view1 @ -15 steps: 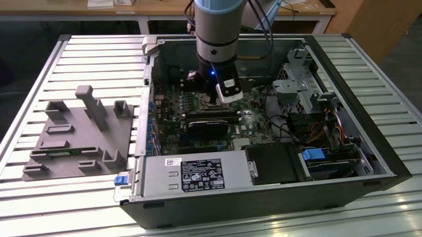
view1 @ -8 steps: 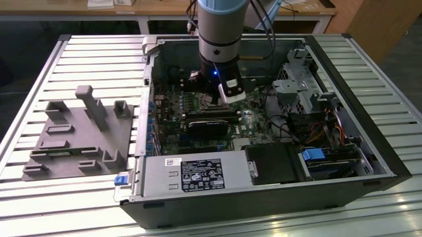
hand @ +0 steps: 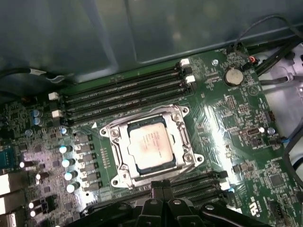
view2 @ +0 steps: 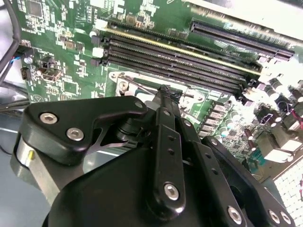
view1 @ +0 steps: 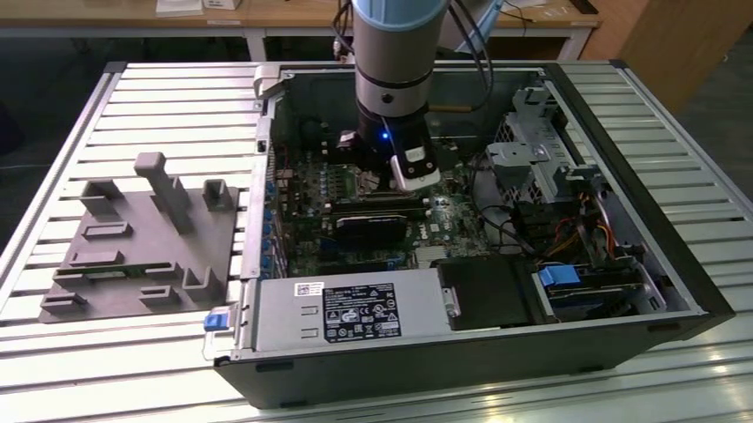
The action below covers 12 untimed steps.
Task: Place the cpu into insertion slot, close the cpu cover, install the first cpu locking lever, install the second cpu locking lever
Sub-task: 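Install the second cpu locking lever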
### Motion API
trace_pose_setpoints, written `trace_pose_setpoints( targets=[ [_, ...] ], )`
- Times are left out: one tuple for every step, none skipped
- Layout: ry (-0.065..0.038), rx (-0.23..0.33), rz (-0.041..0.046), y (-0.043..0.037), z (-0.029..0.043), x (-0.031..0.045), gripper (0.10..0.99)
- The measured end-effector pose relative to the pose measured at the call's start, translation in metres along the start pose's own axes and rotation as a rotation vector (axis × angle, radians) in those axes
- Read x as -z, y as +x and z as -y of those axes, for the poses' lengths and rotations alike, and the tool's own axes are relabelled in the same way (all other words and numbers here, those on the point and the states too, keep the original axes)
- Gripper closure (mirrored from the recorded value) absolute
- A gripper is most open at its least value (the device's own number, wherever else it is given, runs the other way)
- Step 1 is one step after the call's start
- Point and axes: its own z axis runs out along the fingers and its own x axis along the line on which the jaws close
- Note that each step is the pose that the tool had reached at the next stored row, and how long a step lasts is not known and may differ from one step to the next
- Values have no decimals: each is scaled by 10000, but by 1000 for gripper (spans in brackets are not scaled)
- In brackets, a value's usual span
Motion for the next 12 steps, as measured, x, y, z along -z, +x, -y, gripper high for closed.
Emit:
trace_pose_setpoints(
  targets=[
    [-13,-1,-3,2,10,1,984],
    [-28,0,-9,7,22,2,984],
    [-48,6,-16,15,32,1,984],
    [-89,17,-30,27,43,-2,984],
    [-125,29,-43,34,49,-6,984],
    [-128,35,-44,37,51,-7,984],
    [-128,36,-45,38,51,-7,984],
    [-128,37,-45,38,51,-7,984],
    [-129,37,-46,39,52,-7,984],
    [-137,35,-48,44,54,-11,984],
    [-149,37,-51,52,57,-15,984],
    [-164,40,-58,63,62,-18,984]
  ],
)
